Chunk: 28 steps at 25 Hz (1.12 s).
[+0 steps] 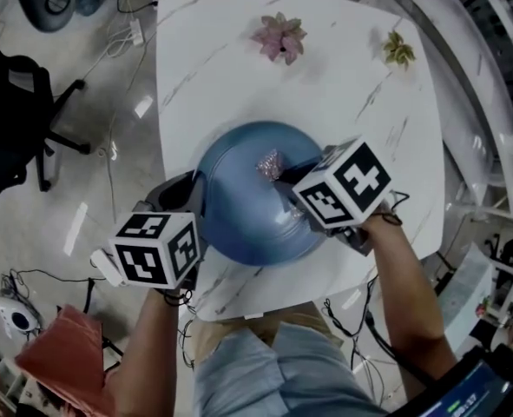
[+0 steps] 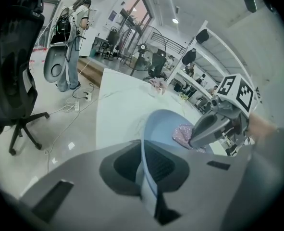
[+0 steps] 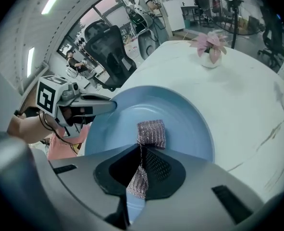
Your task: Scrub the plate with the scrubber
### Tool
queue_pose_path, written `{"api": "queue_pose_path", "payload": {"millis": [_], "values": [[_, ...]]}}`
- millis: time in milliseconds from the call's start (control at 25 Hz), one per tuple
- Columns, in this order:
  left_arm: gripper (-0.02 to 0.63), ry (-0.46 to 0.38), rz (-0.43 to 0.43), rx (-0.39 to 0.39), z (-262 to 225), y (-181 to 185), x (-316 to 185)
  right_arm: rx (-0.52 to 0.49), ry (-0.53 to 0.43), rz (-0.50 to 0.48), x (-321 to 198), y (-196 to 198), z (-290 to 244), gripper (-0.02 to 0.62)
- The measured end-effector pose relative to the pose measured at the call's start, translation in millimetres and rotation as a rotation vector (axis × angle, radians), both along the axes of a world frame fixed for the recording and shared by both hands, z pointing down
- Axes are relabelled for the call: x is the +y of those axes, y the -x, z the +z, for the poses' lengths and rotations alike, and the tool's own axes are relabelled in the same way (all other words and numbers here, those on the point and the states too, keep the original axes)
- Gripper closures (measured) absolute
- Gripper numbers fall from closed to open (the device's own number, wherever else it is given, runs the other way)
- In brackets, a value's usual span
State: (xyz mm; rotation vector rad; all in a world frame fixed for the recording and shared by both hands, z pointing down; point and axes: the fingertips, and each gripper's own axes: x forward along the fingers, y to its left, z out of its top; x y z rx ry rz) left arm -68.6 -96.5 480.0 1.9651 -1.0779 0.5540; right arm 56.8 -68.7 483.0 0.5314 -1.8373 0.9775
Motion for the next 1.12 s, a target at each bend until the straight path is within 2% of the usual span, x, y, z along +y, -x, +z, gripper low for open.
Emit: {"api": "queue_pose_path", "payload": {"millis": [280,560,960,1120], "values": [[0.591,0.003,-0.003,-0.002,1,0,1,-0.036,-0.013,-0.115,-3,40,-1,0.557],[0.591,-0.001,-0.007,-0.009,1,1,1,-0.073,-0.003,-0.220,26,74,-1,0.557],[0.589,0.001,-0.022,-0.014,3,2,-1,-0.080,0.073,-0.338,88,77,0,0.557],[0.581,-0.004,0.014,-0.081,5,-1,1,-0.083,0.128,-0.395,116,67,-9,0.555]]}}
